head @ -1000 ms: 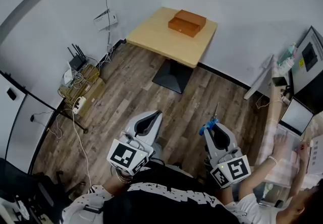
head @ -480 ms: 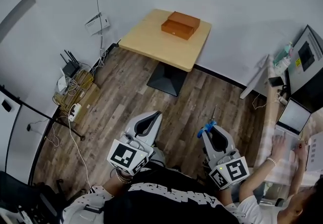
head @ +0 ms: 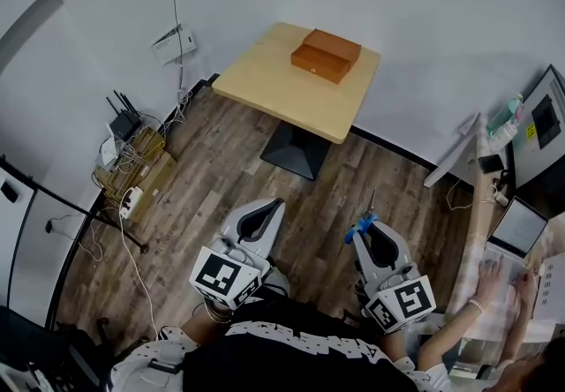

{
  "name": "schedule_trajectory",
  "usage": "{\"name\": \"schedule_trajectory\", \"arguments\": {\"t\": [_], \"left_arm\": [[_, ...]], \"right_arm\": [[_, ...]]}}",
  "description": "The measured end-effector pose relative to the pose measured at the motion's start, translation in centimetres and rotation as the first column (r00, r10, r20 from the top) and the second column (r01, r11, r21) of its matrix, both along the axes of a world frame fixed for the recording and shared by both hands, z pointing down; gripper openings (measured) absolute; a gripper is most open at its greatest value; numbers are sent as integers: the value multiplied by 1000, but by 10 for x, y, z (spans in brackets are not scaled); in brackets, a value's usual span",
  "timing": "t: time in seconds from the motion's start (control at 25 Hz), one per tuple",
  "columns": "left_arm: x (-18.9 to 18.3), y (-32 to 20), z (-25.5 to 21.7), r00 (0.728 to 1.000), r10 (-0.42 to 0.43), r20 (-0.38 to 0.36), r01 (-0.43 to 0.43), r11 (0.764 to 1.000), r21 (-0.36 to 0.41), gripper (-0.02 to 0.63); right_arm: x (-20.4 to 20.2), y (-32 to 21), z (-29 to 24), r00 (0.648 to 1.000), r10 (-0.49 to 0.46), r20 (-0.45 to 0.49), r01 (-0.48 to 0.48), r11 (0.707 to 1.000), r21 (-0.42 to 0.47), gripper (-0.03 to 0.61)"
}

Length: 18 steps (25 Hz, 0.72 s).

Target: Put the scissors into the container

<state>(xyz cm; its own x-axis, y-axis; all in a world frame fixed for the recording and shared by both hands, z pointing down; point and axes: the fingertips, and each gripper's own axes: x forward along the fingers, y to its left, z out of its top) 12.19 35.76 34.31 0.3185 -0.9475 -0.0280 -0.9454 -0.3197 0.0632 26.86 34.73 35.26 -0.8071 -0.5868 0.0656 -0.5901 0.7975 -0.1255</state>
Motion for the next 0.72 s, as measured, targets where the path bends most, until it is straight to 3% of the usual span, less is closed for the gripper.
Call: {"name": "schedule_trajectory", "arguments": {"t": [0.72], "left_arm": [[-75,-80,-15,1000,12,-16,-12,1000,21,2]], "right_arm": [[-74,-85,-14,1000,18,4,-18,999,-28,106]]}}
